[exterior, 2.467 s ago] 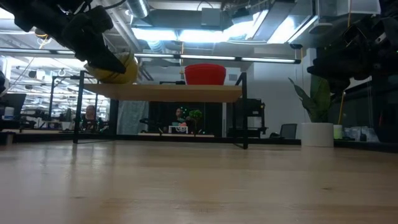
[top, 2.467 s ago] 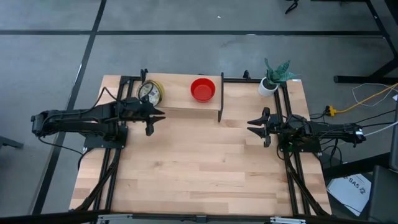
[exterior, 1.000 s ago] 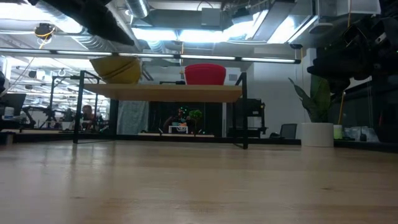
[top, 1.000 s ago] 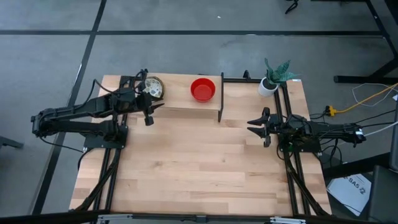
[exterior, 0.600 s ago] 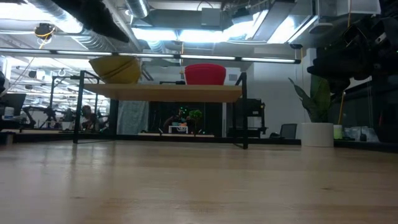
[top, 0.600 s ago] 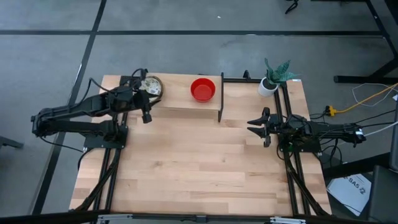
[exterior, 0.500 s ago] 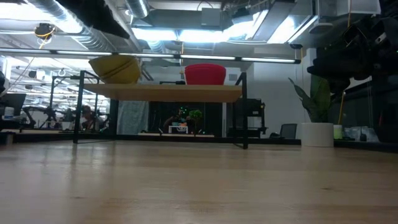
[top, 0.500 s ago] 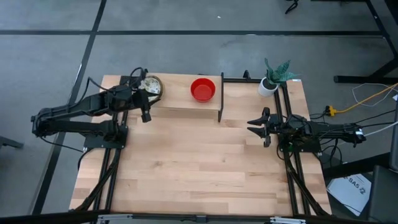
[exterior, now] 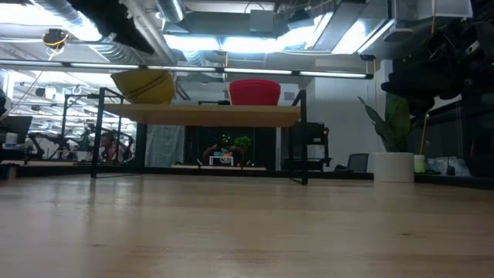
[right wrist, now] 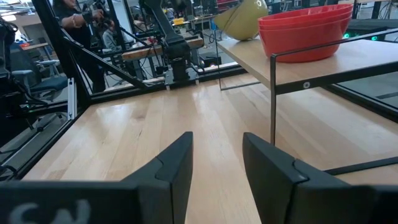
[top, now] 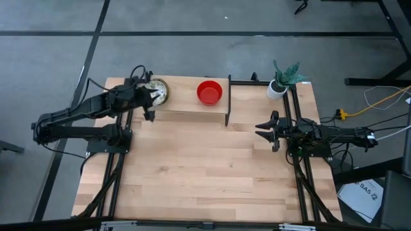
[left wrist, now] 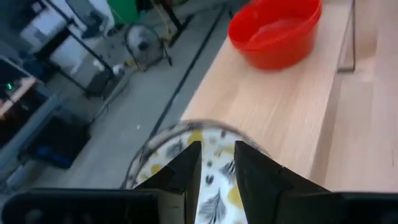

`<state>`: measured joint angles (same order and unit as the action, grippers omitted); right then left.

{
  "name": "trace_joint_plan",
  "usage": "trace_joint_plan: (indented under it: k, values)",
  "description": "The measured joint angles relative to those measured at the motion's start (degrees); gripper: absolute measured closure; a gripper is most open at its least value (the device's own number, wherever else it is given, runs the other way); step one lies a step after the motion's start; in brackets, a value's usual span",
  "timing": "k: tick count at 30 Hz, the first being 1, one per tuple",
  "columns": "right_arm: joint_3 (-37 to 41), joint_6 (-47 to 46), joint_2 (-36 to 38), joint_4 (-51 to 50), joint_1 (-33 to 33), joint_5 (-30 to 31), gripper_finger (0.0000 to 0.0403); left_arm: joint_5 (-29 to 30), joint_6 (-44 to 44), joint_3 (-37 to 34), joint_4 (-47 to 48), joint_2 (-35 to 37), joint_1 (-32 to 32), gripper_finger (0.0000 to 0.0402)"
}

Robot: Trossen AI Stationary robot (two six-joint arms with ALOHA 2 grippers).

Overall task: Pick & Place Mini bowls
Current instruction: Adjust the white patterned bowls on the shelf

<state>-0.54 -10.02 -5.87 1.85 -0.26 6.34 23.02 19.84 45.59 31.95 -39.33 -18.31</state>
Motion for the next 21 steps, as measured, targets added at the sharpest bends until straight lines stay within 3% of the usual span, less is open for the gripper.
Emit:
trace_joint_plan:
  k: [9, 21]
  values:
    - [0.0, -0.02, 0.0, 0.0, 0.0, -0.01, 0.0263, -3.07, 2.37, 9.21, 8.89, -7.21, -5.26, 0.0307]
    - [0.0, -0.02, 0.0, 0.0, -0.01, -0.01, 0.0263, -4.72, 4.87, 12.23, 12.27, -14.78, -9.98, 0.0351]
